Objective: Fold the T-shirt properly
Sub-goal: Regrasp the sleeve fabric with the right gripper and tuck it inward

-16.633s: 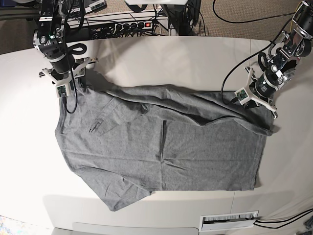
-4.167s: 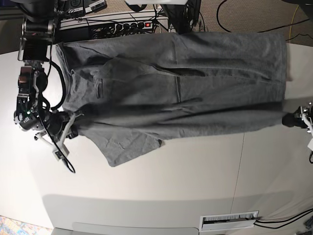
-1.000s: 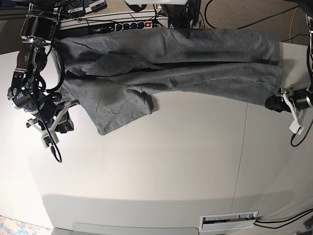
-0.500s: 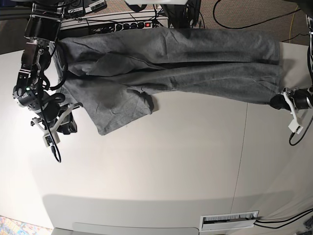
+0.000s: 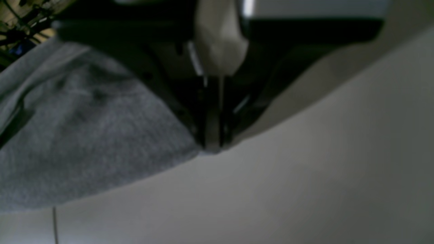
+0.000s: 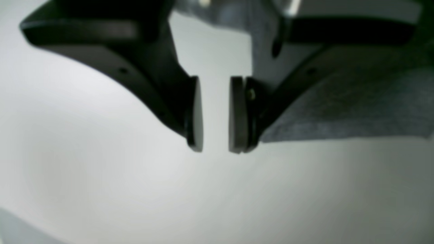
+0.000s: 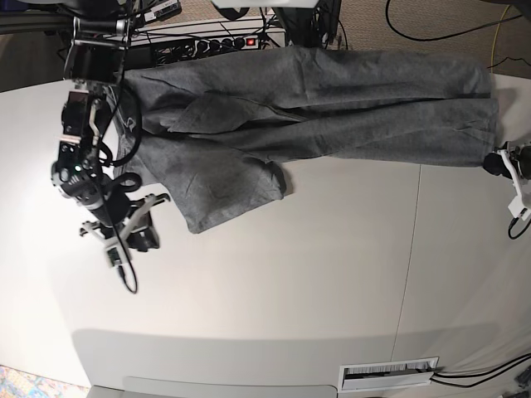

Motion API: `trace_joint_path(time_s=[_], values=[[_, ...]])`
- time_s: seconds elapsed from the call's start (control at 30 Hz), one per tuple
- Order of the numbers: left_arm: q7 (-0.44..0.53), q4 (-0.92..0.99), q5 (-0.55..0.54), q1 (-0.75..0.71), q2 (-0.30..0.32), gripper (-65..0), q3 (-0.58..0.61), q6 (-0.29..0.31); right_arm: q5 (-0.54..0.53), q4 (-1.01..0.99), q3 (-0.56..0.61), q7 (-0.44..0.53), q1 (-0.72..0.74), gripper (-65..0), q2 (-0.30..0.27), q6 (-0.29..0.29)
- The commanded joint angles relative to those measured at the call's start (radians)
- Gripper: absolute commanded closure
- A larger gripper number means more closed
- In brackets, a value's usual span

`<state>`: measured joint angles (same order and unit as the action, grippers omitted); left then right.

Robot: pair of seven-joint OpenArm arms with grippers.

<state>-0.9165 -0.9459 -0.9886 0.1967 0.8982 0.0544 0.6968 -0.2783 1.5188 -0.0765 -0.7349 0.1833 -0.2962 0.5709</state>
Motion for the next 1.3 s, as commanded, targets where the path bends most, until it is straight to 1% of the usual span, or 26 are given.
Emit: trace_joint_path(time_s=[0.0,0.07,0.13,0.27,0.33,0.43,0.77,0.8,0.83,0.87,0.9,1.0,1.17,1.27], values=[[0.008,-0.008,-0.013,0.017,0.032,0.0,-0.007,0.001,0.006,-0.023,0.022,0.053,0.041,-14.5,-0.011,-0.003],[0.008,-0.008,-0.013,0.017,0.032,0.0,-0.007,0.001,0.038,-0.106,0.076,0.083,0.085,-14.5,-0.011,-0.003],[0.008,-0.008,-0.013,0.017,0.032,0.0,-0.007,0.001,0.053,-0.184,0.121,0.083,0.131,-14.5,-0.011,-0.003],[0.008,-0.008,-0.014,0.017,0.032,0.0,-0.007,0.001,0.063,-0.285,0.163,0.08,0.19,-14.5,0.001,-0.003],[0.008,-0.008,-0.014,0.017,0.032,0.0,-0.007,0.001,0.063,-0.301,0.163,0.076,0.193,-14.5,0.014,-0.003],[0.01,-0.008,-0.014,0.017,0.032,0.0,-0.007,0.001,0.062,-0.306,0.163,0.042,0.181,-14.5,0.026,-0.002],[0.013,-0.008,-0.018,0.017,0.032,0.0,-0.007,0.001,0.078,-0.307,0.163,0.019,0.114,-14.4,0.027,-0.003],[0.013,-0.008,-0.018,0.017,0.032,0.0,-0.007,0.001,0.078,-0.307,0.163,0.018,0.109,-12.7,0.027,-0.003],[0.013,-0.008,-0.018,0.017,0.032,0.0,-0.007,0.001,0.077,-0.308,0.163,0.012,0.106,-7.7,0.027,-0.003],[0.016,-0.008,-0.018,0.017,0.032,0.0,-0.007,0.001,0.069,-0.307,0.163,0.001,0.105,-2.1,0.028,-0.003],[0.019,-0.008,-0.018,0.017,0.032,0.0,-0.007,0.001,0.053,-0.307,0.163,-0.012,0.105,0.0,0.027,-0.003],[0.021,-0.008,-0.018,0.017,0.032,0.0,-0.007,0.001,-0.003,-0.307,0.163,-0.048,0.108,0.0,0.027,-0.003],[0.026,-0.008,-0.018,0.017,0.032,0.0,-0.007,0.001,-0.122,-0.291,0.161,-0.074,0.108,0.0,0.026,-0.003],[0.027,-0.008,-0.018,0.017,0.032,0.0,-0.007,0.001,-0.217,-0.24,0.16,-0.148,0.106,0.0,0.018,-0.003]])
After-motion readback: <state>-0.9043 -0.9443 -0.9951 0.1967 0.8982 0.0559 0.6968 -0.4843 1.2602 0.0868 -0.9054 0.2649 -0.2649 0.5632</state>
